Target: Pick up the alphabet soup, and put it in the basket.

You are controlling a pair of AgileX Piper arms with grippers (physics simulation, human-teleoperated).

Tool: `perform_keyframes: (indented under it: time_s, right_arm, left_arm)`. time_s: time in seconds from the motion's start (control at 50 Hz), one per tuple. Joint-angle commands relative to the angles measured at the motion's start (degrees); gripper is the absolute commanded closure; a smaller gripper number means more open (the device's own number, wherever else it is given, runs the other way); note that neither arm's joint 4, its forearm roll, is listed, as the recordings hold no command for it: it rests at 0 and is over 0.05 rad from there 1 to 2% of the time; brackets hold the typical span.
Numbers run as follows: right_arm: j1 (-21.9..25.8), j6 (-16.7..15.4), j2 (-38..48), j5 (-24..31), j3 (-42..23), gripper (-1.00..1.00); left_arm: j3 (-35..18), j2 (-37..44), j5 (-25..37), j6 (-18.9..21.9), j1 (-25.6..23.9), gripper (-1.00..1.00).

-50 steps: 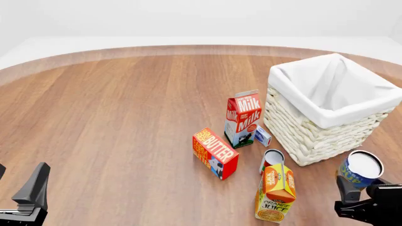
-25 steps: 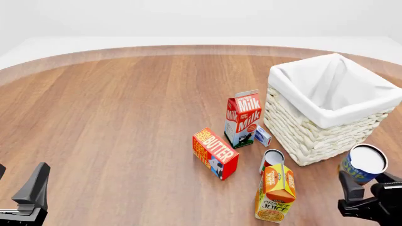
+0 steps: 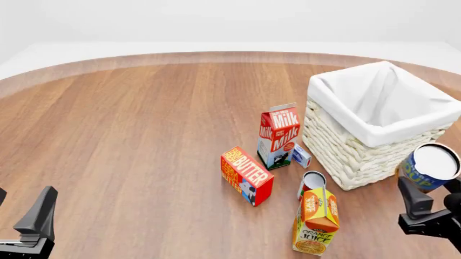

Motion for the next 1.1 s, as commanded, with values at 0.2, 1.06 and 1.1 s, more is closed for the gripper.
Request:
perform_keyframes:
  time_s: [0.2, 1.06, 1.1]
  right_arm:
    - [1.16, 0.04, 1.68, 1.87, -7.79, 1.0]
    - [1.87, -2.79, 9.48, 3.6, -22.4, 1.0]
    - [2.27, -2.85, 9.61, 3.46, -22.91, 1.0]
  left_arm:
    - [0.0, 0.0, 0.0, 0.0, 0.0, -1.0]
    - [0.0, 0.0, 0.0, 0.0, 0.0, -1.0]
    - [0.0, 0.0, 0.0, 0.0, 0.0, -1.0]
